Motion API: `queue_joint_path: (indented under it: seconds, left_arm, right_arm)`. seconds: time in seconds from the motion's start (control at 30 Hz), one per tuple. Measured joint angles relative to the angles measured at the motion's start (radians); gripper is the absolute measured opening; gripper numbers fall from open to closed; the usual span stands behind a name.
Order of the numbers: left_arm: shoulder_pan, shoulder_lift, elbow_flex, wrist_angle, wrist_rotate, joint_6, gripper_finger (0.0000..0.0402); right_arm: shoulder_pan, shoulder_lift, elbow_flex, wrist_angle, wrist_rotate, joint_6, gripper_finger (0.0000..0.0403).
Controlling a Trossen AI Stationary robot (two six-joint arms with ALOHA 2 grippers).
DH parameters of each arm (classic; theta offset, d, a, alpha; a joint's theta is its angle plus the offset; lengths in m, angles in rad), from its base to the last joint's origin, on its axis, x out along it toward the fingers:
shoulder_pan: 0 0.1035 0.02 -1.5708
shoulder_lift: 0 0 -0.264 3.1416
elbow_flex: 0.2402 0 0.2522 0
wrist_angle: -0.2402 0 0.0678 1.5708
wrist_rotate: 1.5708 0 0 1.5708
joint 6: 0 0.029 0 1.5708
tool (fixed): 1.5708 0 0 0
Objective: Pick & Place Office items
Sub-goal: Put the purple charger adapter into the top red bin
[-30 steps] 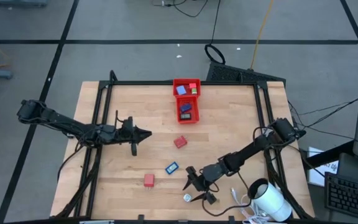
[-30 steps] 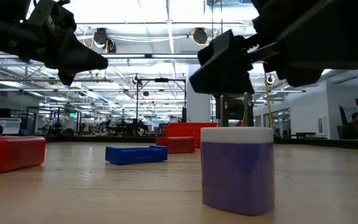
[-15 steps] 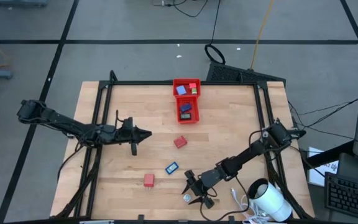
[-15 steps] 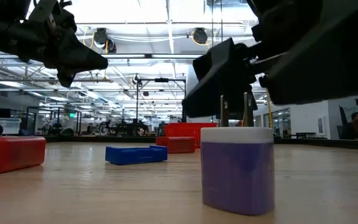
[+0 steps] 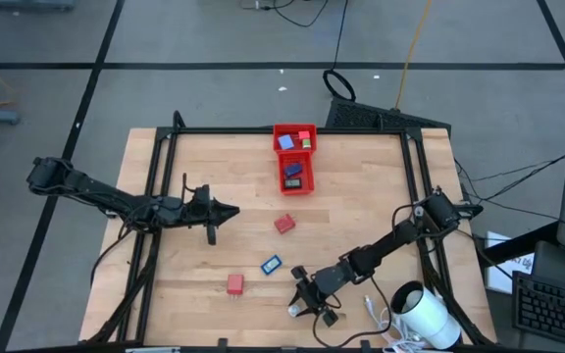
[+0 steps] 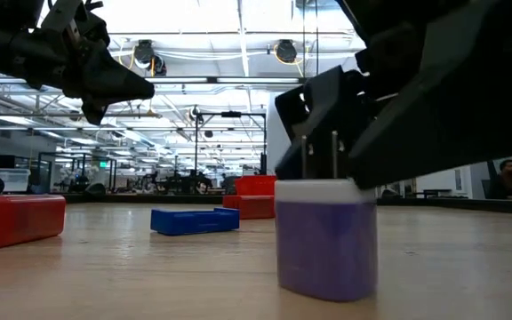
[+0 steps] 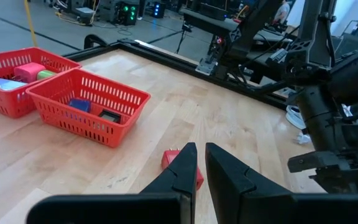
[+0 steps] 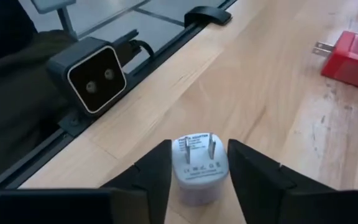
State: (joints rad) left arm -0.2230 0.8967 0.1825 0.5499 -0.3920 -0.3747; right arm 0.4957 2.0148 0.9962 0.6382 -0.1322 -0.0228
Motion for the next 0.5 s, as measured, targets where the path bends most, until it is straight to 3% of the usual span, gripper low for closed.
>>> queue_joint_path:
  seconds: [0.5]
  left_arm:
    - [0.0,0.0,0.0,0.0,0.0,0.001,0.0037]
  right_arm:
    - [0.0,-0.001,0.001,0.003,-0.004,-0.02,0.0082]
